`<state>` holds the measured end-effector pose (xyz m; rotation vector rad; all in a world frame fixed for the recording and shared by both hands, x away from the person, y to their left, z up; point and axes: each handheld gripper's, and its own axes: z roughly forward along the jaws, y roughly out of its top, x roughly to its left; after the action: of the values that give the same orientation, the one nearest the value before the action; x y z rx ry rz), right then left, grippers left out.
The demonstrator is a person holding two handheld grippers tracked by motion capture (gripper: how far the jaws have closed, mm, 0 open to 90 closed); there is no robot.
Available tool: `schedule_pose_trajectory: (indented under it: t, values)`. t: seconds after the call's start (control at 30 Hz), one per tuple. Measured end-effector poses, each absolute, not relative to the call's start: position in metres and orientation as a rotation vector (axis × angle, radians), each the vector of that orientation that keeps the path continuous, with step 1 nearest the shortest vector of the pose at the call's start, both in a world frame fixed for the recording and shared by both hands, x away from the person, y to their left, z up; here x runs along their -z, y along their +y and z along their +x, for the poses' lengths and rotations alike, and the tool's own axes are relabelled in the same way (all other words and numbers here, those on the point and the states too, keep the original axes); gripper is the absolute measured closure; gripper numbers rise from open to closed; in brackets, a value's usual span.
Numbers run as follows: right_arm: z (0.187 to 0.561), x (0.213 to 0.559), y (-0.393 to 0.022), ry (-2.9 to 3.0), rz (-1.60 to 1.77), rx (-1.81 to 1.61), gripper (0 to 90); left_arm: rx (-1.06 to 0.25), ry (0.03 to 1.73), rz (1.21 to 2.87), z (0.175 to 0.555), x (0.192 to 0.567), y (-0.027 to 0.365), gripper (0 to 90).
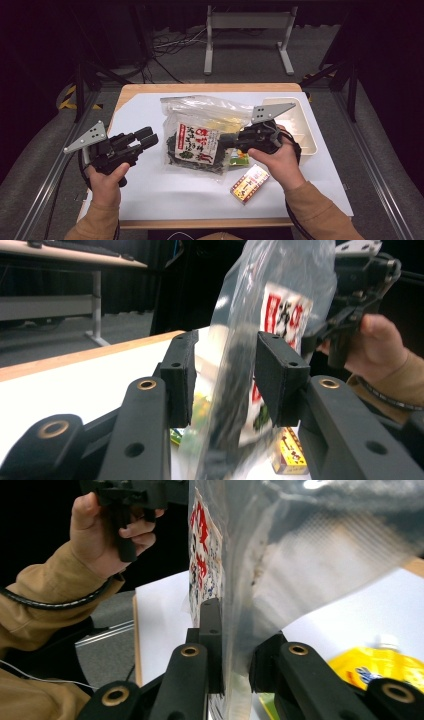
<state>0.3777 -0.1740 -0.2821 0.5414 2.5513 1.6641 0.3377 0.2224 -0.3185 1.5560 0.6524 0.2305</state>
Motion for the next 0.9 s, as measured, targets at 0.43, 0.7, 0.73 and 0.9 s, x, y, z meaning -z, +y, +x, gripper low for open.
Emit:
schedule_pose_trajectory:
  t: [0.43,0.7,0.73,0.9]
  values:
    - [0.388,0.252,-0.218,2.474,0.612,-1.512,79.8,-0.243,0.721,1.582,0.345,0.329,0.228,58.9]
    - [0.395,0.247,-0.237,2.455,0.656,-1.427,79.8,-0.234,0.768,1.580,0.351,0.336,0.230,58.6]
    - [0.396,0.246,-0.239,2.451,0.661,-1.420,79.8,-0.235,0.774,1.581,0.352,0.338,0.231,58.5]
    - [0.401,0.239,-0.250,2.423,0.684,-1.398,79.7,-0.250,0.799,1.592,0.356,0.343,0.233,56.9]
